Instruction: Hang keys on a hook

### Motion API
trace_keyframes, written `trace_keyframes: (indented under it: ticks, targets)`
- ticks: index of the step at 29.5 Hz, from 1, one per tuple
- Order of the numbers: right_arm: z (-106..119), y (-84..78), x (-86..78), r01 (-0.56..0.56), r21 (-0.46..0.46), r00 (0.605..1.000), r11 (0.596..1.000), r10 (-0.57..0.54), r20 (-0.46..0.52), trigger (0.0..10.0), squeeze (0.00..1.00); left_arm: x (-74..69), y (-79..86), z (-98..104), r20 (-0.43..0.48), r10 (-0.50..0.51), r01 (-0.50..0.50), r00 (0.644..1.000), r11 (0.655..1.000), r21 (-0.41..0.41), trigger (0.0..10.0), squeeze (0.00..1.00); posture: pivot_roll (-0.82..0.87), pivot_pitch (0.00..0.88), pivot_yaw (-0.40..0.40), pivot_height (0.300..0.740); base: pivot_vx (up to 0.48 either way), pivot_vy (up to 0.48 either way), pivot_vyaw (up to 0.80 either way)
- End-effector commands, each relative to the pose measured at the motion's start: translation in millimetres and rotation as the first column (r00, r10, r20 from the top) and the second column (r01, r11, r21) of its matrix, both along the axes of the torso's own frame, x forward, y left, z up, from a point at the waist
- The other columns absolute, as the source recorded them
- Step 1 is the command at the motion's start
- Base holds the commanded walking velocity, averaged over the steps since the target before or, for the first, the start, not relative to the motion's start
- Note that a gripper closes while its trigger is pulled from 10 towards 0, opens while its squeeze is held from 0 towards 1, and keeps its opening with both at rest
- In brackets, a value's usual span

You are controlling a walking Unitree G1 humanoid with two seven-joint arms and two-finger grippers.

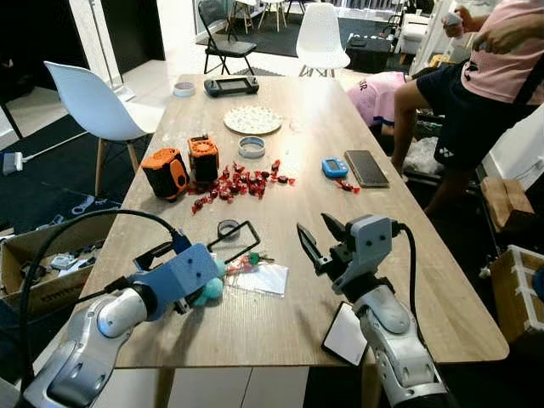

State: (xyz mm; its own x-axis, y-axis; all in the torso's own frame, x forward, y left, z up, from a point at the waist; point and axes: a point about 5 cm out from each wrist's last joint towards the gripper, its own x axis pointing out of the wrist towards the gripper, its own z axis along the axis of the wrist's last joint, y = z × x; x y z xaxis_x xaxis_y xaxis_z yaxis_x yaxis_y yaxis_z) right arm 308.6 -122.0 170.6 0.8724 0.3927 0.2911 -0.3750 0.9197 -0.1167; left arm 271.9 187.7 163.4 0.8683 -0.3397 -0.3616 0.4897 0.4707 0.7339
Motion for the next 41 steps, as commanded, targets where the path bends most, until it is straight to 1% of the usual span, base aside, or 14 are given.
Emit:
trace_keyframes:
  ticks: [1,8,10,12,14,15,17,20,25,26,32,35,38,41]
  targets:
    - [-3.8,-4.6,-0.5,0.013,0.005,1.0,1.0,-0.013,-0.019,10.0,0.0,-6.9,9.0,-14.1,-0.078,-0.012,0.018,0.997,0.997,0.076,10.0,1.0,0.12,0.118,-0.019,0.74,0.0,0.0,0.0]
    - [-3.4,-2.7,0.1,0.008,0.006,1.0,1.0,-0.007,-0.02,10.0,0.0,-7.1,4.4,-19.0,-0.076,-0.03,0.036,0.997,0.996,0.084,10.0,0.52,0.12,0.118,-0.022,0.74,0.0,0.0,0.0]
    - [-2.6,-2.4,0.8,0.005,0.006,1.0,1.0,-0.005,-0.018,10.0,0.0,-9.9,-2.7,-27.2,-0.097,-0.04,0.047,0.995,0.996,0.073,10.0,0.0,0.12,0.118,-0.026,0.74,0.0,0.0,0.0]
    - [-2.6,-2.4,0.8,0.005,0.006,1.0,1.0,-0.005,-0.018,10.0,0.0,-9.9,-2.7,-27.2,-0.097,-0.04,0.047,0.995,0.996,0.073,10.0,0.0,0.12,0.118,-0.026,0.74,0.0,0.0,0.0]
    - [-2.1,-2.8,1.1,0.005,0.006,1.0,1.0,-0.004,-0.017,10.0,0.0,-13.1,-6.6,-32.1,-0.115,-0.047,0.054,0.992,0.997,0.059,5.0,0.0,0.12,0.121,-0.027,0.74,0.0,0.0,0.0]
    - [-2.1,-2.8,1.1,0.005,0.006,1.0,1.0,-0.004,-0.017,10.0,0.0,-13.1,-6.6,-32.1,-0.115,-0.047,0.054,0.992,0.997,0.059,5.0,0.0,0.12,0.121,-0.027,0.74,0.0,0.0,0.0]
    - [-2.3,-3.0,1.0,0.004,0.007,1.0,1.0,-0.004,-0.018,10.0,0.0,-12.7,-6.3,-31.8,-0.11,-0.039,0.045,0.993,0.998,0.047,0.8,0.0,0.12,0.124,-0.028,0.74,0.0,0.0,0.0]
    - [-2.4,-2.9,1.0,0.004,0.007,1.0,1.0,-0.004,-0.019,10.0,0.0,-12.0,-5.9,-31.1,-0.105,-0.035,0.039,0.994,0.998,0.04,0.0,0.0,0.12,0.124,-0.028,0.74,0.0,0.0,0.0]
    - [-2.4,-2.9,1.5,0.005,0.007,1.0,1.0,-0.004,-0.02,10.0,0.0,-9.1,-6.0,-25.5,-0.081,-0.015,0.014,0.997,1.0,-0.011,2.1,0.0,0.12,0.124,-0.029,0.74,0.0,0.0,0.0]
    - [-2.2,-3.1,1.9,0.005,0.007,1.0,1.0,-0.005,-0.019,10.0,0.0,-5.1,-9.9,-14.0,-0.022,-0.007,0.005,1.0,0.995,-0.102,10.0,0.0,0.13,0.125,-0.03,0.74,0.0,0.0,0.0]
    - [-0.6,-3.1,2.8,0.008,0.01,1.0,1.0,-0.008,-0.014,10.0,0.0,1.1,-19.0,14.9,0.132,0.004,0.034,0.991,0.959,-0.282,10.0,0.0,0.13,0.124,-0.031,0.74,0.0,0.0,0.0]
    - [20.6,-14.1,12.4,0.061,0.236,0.998,0.97,-0.057,-0.023,10.0,0.0,4.3,-38.6,71.9,0.408,0.076,0.151,0.91,0.854,-0.497,10.0,0.0,0.13,0.121,-0.03,0.74,0.0,0.0,0.0]
    - [30.7,-19.8,15.7,0.061,0.346,0.998,0.936,-0.053,-0.031,10.0,0.0,2.1,-48.1,81.4,0.404,0.071,0.194,0.912,0.793,-0.578,10.0,0.0,0.13,0.12,-0.029,0.74,0.0,0.0,0.0]
    - [49.2,-17.9,15.0,-0.016,0.43,1.0,0.903,0.013,0.01,10.0,0.0,-4.1,-66.2,86.0,0.305,-0.018,0.253,0.952,0.606,-0.754,10.0,0.0,0.13,0.116,-0.026,0.74,0.0,0.0,0.0]
